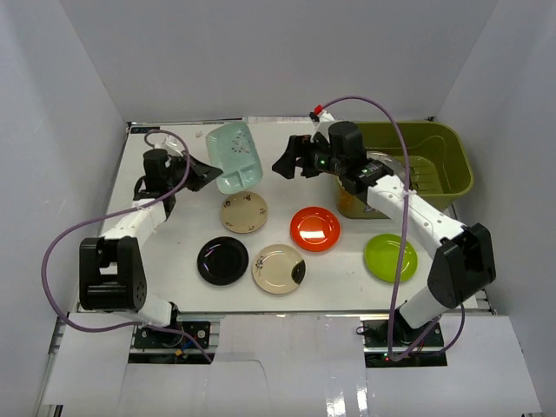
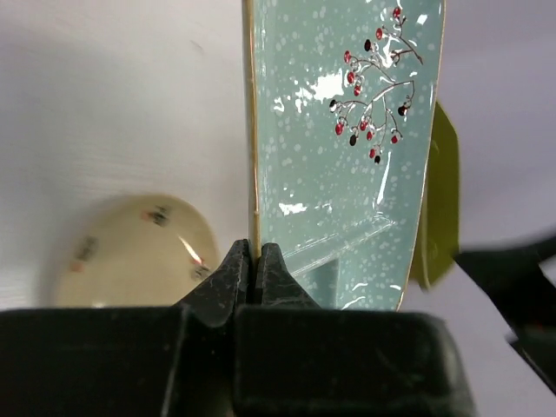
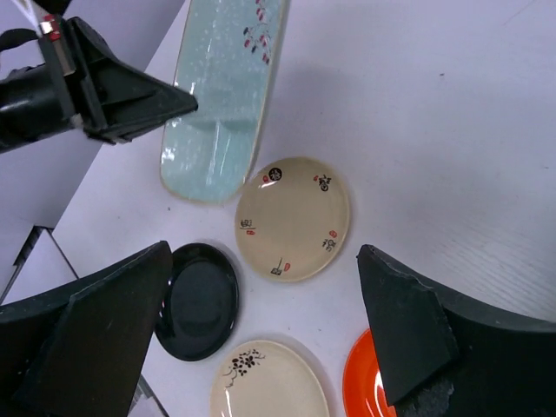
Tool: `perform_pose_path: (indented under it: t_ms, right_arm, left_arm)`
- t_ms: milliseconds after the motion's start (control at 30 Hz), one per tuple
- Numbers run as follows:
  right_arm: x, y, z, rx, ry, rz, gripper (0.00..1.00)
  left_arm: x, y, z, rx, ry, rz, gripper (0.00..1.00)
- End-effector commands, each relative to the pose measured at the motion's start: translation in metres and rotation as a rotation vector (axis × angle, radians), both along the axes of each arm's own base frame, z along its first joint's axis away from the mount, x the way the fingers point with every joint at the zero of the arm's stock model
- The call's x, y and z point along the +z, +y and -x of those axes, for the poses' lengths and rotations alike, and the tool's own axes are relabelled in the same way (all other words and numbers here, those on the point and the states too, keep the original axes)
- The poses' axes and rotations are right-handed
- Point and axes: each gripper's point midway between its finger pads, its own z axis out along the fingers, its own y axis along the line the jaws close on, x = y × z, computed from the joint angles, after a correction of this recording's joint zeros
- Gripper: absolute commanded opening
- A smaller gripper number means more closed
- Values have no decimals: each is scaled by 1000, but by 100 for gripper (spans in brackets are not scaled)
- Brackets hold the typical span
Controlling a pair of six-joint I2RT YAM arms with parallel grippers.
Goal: Place the plates into the plastic bin on the countertop
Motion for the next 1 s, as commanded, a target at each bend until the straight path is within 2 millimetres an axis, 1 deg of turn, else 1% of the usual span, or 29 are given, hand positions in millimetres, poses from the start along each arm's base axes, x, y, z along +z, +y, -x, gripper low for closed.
perform_pose_path:
  t_ms: [0,33,67,100,133,167,200,233,267,333,367,400,433,467,533,600,633,667,700,733,767,800,833,867,900,933,967]
  right_arm:
    - [5,20,-16,15,-13,-8,93]
    - [-1,21,-18,10,3,1,94]
    - [-10,23,-23,4,17,14,95]
    - [-14,23,-25,-4,25,20,97]
    - [-18,24,-27,-10,29,23,99]
    - [-25,25,-30,-18,40,30,100]
    - [-29,26,-31,-20,49,27,95]
    - [-33,27,-32,-19,60,27,92]
    - [-43,29,-32,-16,82,33,89]
    - [-53,32,-30,-9,116,27,70]
    - [-60,32,-27,-2,130,24,56]
    - [-61,32,-26,-3,135,20,46]
    - [-59,32,-25,-8,138,11,34]
    - [-59,31,-25,-10,138,9,23]
    - [-51,31,-27,-17,126,-1,22]
    - [-41,33,-28,-13,112,-11,26]
    - [-38,33,-29,-9,111,-13,24]
    - [-35,32,-30,-12,110,-12,9]
    - [-27,28,-32,-23,99,-18,8]
    - [-22,25,-34,-31,92,-26,8]
    - [-16,21,-35,-42,87,-41,8]
    - [-1,8,-40,-69,66,-65,8]
    - [6,1,-43,-91,64,-86,8]
    - [16,-9,-46,-112,49,-105,8]
    - [33,-32,-53,-158,17,-137,8]
    - [37,-45,-55,-184,17,-149,8]
    - [47,-58,-61,-218,-2,-186,8]
  left_arm:
    - [43,-53,34,-192,-129,57,0]
    - [38,-62,43,-217,-116,65,0]
    - [40,-66,48,-234,-126,66,0]
    - [45,-70,52,-249,-140,66,0]
    - [43,-79,59,-276,-136,70,0]
    - [44,-84,63,-298,-139,71,0]
    - [43,-89,66,-314,-138,70,0]
    - [43,-98,71,-339,-136,75,0]
    - [41,-103,75,-361,-129,84,0]
    - [47,-110,80,-393,-150,92,0]
    - [51,-112,82,-401,-160,95,0]
    - [60,-112,83,-403,-187,94,0]
    - [65,-112,84,-404,-203,92,2]
    - [72,-112,86,-414,-221,93,12]
    - [82,-113,89,-427,-246,95,17]
    - [90,-114,93,-439,-265,98,18]
    - [95,-115,96,-447,-277,100,19]
    - [97,-115,97,-450,-283,100,21]
    - [100,-118,101,-473,-289,104,29]
    - [104,-119,105,-484,-298,104,34]
    - [105,-120,107,-493,-299,102,48]
    - [111,-122,108,-503,-311,97,55]
    - [113,-122,109,-509,-334,71,61]
    - [110,-121,110,-507,-314,56,66]
    - [115,-120,105,-490,-332,31,69]
    - [115,-120,104,-483,-333,16,70]
    - [113,-118,103,-478,-328,-3,70]
